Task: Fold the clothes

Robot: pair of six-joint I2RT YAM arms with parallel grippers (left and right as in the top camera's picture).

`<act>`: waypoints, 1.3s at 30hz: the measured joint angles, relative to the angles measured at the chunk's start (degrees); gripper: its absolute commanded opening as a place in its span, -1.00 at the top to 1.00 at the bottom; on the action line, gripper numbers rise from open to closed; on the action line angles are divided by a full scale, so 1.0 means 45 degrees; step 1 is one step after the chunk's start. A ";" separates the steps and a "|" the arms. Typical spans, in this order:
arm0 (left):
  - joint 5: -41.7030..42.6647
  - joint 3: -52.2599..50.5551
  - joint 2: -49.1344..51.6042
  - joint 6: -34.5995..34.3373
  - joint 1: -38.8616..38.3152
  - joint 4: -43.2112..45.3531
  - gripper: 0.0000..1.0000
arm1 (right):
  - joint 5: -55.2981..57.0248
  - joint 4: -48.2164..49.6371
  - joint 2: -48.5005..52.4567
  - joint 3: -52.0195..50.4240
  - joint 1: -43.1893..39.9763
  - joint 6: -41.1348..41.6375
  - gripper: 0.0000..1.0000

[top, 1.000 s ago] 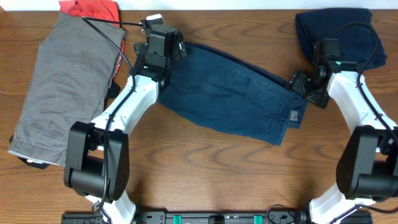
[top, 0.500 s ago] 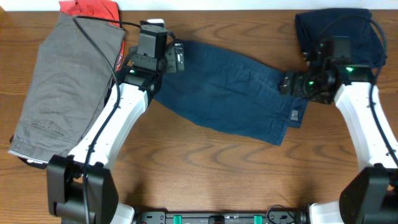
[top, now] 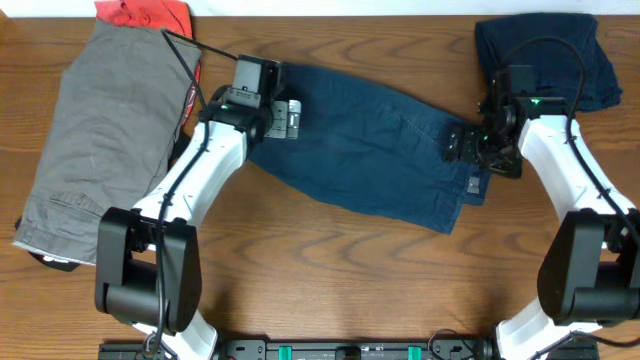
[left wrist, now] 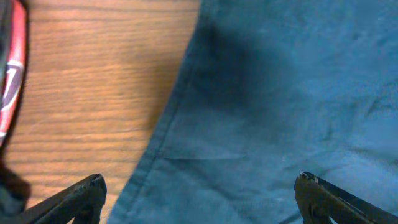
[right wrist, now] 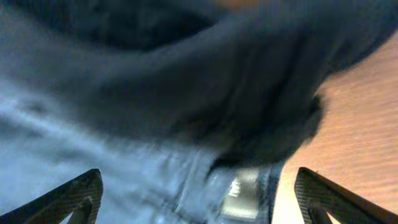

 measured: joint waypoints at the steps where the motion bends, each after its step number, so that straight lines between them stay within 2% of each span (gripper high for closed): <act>1: -0.0005 0.0000 0.0000 0.0000 0.0112 -0.0146 -0.96 | 0.0121 0.0262 0.0141 0.0000 -0.0058 0.0049 -0.93; 10: -0.0005 0.0000 0.0000 0.0000 0.0593 -0.1520 -0.96 | 0.0287 0.3235 0.2482 0.0015 -0.0112 0.0131 -0.85; 14: 0.0000 0.0000 0.0000 0.0005 0.0593 -0.1987 -0.96 | 0.0427 0.4682 0.2769 0.0131 -0.0044 0.0121 -0.84; 22: 0.0005 0.0000 0.0000 0.0087 0.0593 -0.2453 -0.96 | 0.0481 0.7363 0.3468 0.0228 0.0267 -0.2278 -0.86; 32: 0.0005 0.0000 0.0000 0.0092 0.0593 -0.2419 -0.96 | 0.0301 0.7140 0.3594 0.0510 0.1350 -0.3944 -0.82; 37: 0.0005 0.0000 0.0000 0.0092 0.0593 -0.2200 -1.00 | -0.0219 0.4687 0.3594 0.1350 0.1379 -0.3900 -0.82; 39: 0.0015 0.0000 0.0000 0.0083 0.0593 -0.2074 -0.85 | -0.0403 0.3191 0.3594 0.1938 0.1311 -0.3769 -0.86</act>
